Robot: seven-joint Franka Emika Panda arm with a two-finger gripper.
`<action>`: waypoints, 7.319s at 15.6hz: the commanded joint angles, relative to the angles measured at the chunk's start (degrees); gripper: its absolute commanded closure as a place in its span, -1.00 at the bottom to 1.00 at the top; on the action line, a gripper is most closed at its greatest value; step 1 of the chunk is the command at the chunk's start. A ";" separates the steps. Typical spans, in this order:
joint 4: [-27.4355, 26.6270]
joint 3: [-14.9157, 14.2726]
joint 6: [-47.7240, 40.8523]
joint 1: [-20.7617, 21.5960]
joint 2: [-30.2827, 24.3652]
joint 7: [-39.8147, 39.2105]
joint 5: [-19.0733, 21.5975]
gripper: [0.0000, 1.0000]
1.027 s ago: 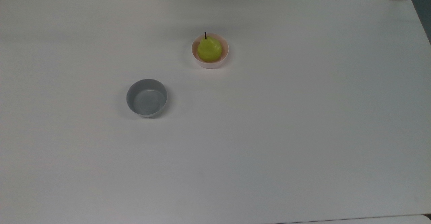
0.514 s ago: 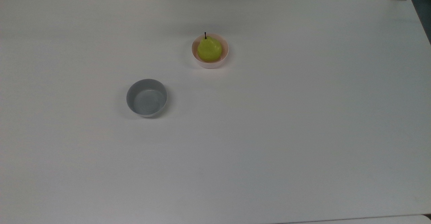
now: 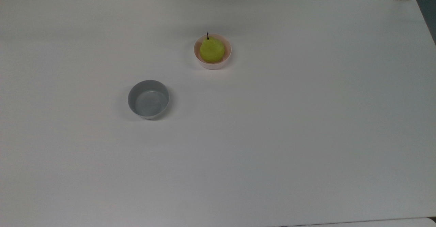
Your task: Pick up a pear from the bowl
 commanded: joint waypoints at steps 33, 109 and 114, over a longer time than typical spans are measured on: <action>-32.90 1.41 35.07 12.51 6.90 -3.42 -3.79 -0.68; 1.73 1.24 4.50 2.75 2.68 10.03 -2.47 -1.00; 1.82 0.80 2.46 2.75 2.50 9.76 -2.56 -1.00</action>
